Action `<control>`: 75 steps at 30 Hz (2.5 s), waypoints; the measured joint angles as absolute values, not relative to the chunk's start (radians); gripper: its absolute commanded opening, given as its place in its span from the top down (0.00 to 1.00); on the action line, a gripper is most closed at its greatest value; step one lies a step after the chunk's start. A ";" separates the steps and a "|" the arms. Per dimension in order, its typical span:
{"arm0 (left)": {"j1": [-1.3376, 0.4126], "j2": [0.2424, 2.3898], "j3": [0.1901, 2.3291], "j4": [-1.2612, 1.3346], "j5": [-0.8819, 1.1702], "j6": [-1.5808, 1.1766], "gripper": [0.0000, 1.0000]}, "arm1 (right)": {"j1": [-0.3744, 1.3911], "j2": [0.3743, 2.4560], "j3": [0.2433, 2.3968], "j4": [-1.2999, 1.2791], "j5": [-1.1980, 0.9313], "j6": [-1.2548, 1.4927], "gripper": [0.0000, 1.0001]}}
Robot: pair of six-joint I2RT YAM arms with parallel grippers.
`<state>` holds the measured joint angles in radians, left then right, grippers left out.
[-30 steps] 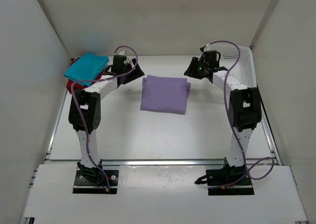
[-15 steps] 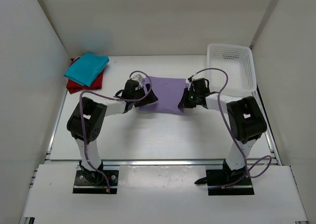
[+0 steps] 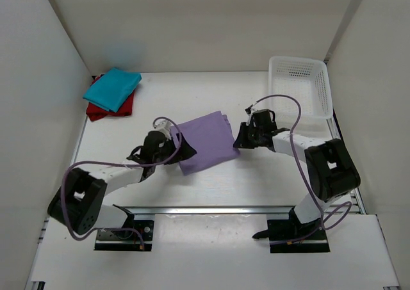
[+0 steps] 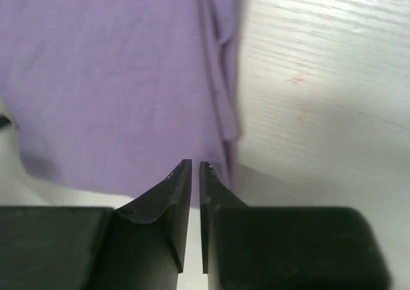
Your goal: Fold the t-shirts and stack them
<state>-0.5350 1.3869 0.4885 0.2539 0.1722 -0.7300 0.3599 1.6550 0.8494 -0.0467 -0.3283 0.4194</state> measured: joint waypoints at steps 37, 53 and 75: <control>-0.409 1.871 1.100 0.082 0.130 -0.693 1.00 | 0.429 1.139 0.561 -0.019 -0.377 0.467 0.85; 0.109 2.086 1.980 -0.282 0.155 -0.529 0.17 | 0.383 1.194 0.545 0.016 -0.443 0.479 0.86; 0.276 1.508 0.958 0.027 0.204 -0.723 0.01 | 0.501 1.078 0.446 0.026 -0.382 0.496 0.01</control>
<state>0.2760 1.5082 0.9581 0.0273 0.2043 -0.7235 0.5007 1.0782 0.4461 0.0257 -0.3817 0.4965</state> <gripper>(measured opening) 0.985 0.846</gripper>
